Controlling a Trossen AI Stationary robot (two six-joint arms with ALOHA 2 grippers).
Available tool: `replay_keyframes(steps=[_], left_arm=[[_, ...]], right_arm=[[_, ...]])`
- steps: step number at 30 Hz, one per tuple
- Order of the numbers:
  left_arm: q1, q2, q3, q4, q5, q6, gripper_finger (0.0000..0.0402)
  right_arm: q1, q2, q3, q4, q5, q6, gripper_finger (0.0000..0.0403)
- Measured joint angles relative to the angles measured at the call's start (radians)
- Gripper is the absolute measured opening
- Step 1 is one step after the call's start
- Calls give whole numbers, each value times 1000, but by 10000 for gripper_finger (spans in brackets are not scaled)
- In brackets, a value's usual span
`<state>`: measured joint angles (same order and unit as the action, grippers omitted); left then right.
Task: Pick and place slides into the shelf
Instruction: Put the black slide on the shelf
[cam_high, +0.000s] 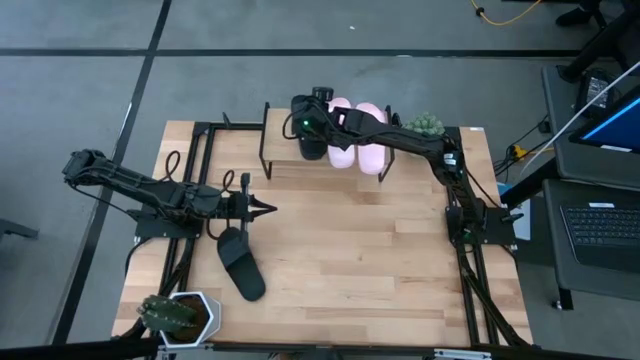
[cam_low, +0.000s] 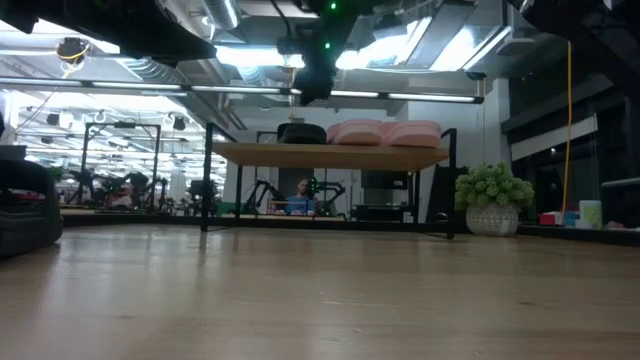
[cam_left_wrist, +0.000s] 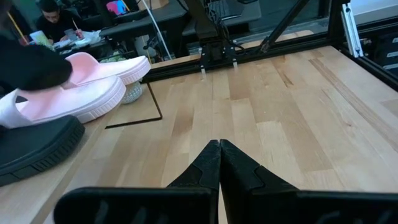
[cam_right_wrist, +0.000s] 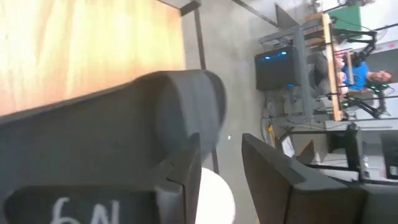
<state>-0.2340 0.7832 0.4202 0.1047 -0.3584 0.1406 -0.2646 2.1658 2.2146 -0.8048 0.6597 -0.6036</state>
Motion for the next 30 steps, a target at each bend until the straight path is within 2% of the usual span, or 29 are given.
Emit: replay_keyframes(steps=[4,6,8,10,16,19,24,30], left_arm=[[0,0,0,0,0,0,0],[0,0,0,0,0,0,0],[0,0,0,0,0,0,0],[0,0,0,1,0,1,0],[0,0,0,0,0,1,0],[-2,0,0,1,0,1,0],[-2,0,0,0,0,3,0],[-2,0,0,-3,0,3,0]], right_arm=[[33,0,87,-69,55,40,102],[53,0,142,-131,73,60,73],[74,-44,116,-113,102,76,31],[94,-83,102,-129,111,96,10],[133,-173,100,-326,110,357,4],[163,-177,99,-463,121,508,3],[227,-183,-81,-495,208,660,2],[296,-237,-390,-309,212,759,2]])
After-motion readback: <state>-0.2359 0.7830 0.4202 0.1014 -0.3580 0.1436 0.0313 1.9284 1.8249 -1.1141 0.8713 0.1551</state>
